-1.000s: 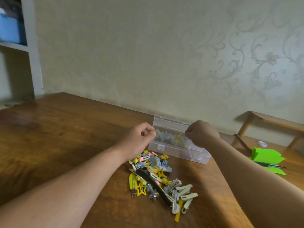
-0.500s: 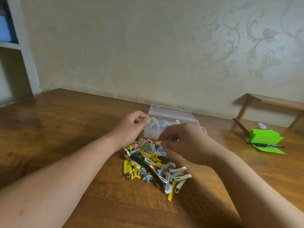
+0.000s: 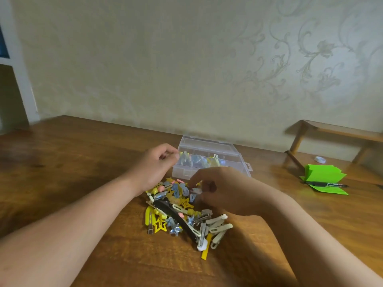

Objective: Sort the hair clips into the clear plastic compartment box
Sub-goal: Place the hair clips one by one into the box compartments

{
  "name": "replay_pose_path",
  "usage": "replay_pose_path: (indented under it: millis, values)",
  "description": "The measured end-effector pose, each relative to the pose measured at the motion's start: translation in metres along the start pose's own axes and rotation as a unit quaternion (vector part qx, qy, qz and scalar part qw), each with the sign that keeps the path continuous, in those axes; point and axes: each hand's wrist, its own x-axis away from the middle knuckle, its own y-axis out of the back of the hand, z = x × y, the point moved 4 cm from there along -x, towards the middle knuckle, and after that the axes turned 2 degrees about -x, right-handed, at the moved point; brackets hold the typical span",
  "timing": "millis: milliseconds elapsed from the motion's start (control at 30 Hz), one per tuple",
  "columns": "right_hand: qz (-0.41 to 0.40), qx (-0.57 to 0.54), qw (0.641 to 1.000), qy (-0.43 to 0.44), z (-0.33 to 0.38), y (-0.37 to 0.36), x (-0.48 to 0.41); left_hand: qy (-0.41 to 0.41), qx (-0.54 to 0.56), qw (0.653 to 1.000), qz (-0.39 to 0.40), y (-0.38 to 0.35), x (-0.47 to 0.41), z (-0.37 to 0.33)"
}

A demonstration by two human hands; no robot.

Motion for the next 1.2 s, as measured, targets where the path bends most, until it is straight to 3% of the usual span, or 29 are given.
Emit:
replay_pose_path:
  millis: [133, 233, 300, 533, 733, 1200]
  values:
    - [-0.102, -0.038, 0.994, -0.023, -0.016, 0.029, 0.004, -0.004, -0.005, 1.0, 0.002, 0.0, -0.001, 0.002]
    - [-0.241, -0.132, 0.958, -0.077, -0.042, 0.052, -0.003, -0.005, -0.002, 1.0, 0.005, -0.001, -0.002, 0.002]
    - [-0.288, -0.153, 0.936, -0.131, -0.061, 0.062, -0.015, -0.005, -0.003, 1.0, 0.004, 0.0, -0.002, 0.002]
    - [-0.203, -0.011, 0.95, -0.237, -0.092, 0.068, -0.068, -0.005, -0.002, 1.0, 0.008, 0.0, -0.002, 0.001]
    - [-0.139, 0.097, 0.935, -0.31, -0.11, 0.056, -0.089, -0.005, -0.01, 1.0, 0.009, 0.001, -0.002, 0.001]
    - [-0.13, 0.123, 0.93, -0.322, -0.1, 0.051, -0.085, -0.007, -0.03, 0.999, 0.017, -0.001, -0.003, 0.004]
